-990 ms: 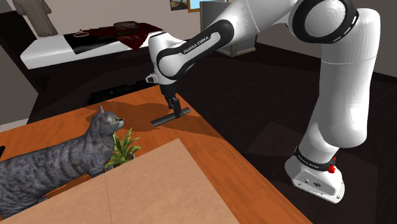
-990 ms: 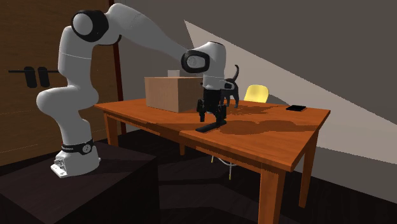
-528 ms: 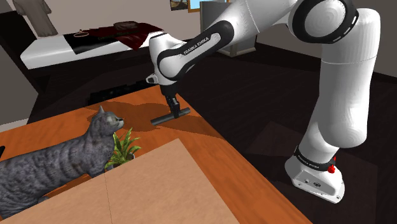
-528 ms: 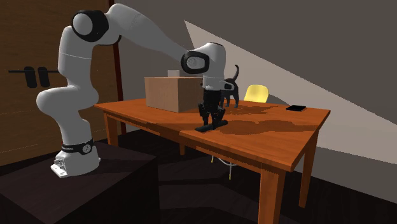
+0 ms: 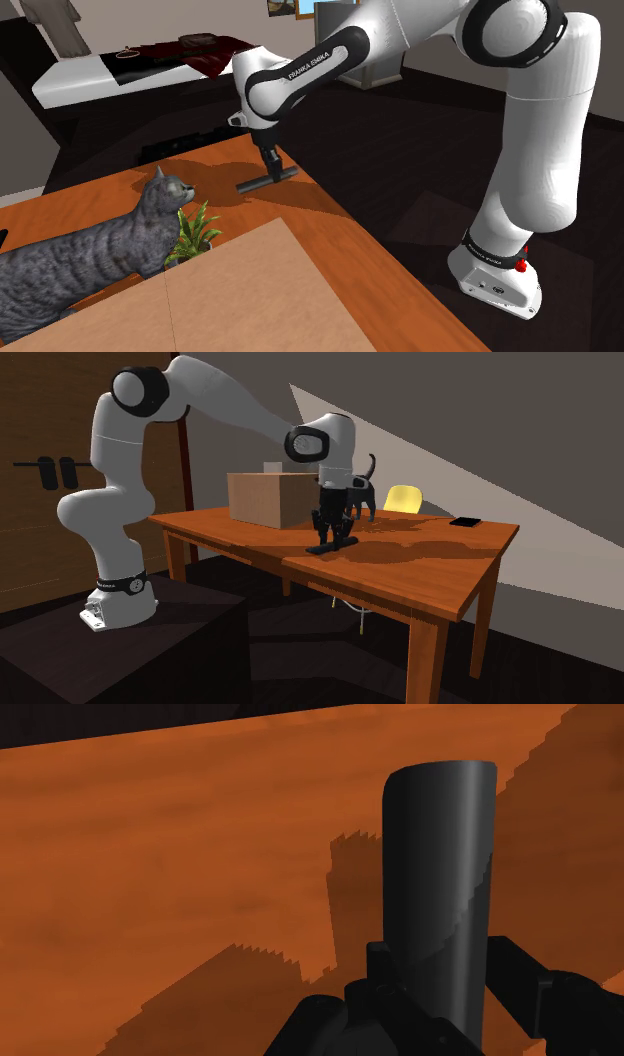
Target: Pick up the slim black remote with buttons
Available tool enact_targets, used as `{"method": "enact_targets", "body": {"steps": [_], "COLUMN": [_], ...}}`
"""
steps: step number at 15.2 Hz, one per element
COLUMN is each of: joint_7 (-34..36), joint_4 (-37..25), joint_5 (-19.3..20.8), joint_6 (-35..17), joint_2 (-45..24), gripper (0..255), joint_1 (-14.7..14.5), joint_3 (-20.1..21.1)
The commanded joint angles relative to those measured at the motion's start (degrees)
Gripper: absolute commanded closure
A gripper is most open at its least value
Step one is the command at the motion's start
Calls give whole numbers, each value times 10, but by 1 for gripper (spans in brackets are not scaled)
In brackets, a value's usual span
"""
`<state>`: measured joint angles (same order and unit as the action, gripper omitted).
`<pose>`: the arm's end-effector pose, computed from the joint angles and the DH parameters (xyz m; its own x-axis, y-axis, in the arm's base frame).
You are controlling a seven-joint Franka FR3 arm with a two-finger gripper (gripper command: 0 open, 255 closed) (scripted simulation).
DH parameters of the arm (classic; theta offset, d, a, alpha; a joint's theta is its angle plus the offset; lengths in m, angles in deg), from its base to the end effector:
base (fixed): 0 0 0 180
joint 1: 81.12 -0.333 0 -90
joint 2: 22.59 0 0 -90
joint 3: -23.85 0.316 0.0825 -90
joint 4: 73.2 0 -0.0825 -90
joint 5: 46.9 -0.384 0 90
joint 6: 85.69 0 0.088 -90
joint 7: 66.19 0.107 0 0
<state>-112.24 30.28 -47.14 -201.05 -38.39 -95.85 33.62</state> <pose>0.5676 0.2518 0.3883 0.3390 0.9407 -0.0089 0.9374 -0.3386 -0.0811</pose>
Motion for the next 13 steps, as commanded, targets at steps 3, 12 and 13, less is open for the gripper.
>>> {"method": "enact_targets", "body": {"steps": [3, 12, 13], "joint_7": [0, 0, 0], "joint_4": [-18, -60, -60], "joint_5": [-2, -4, -4], "joint_6": [28, 86, 86], "joint_2": [10, 26, 26], "gripper": [255, 255, 255], "joint_1": [0, 1, 1], "joint_3": [1, 1, 1]}}
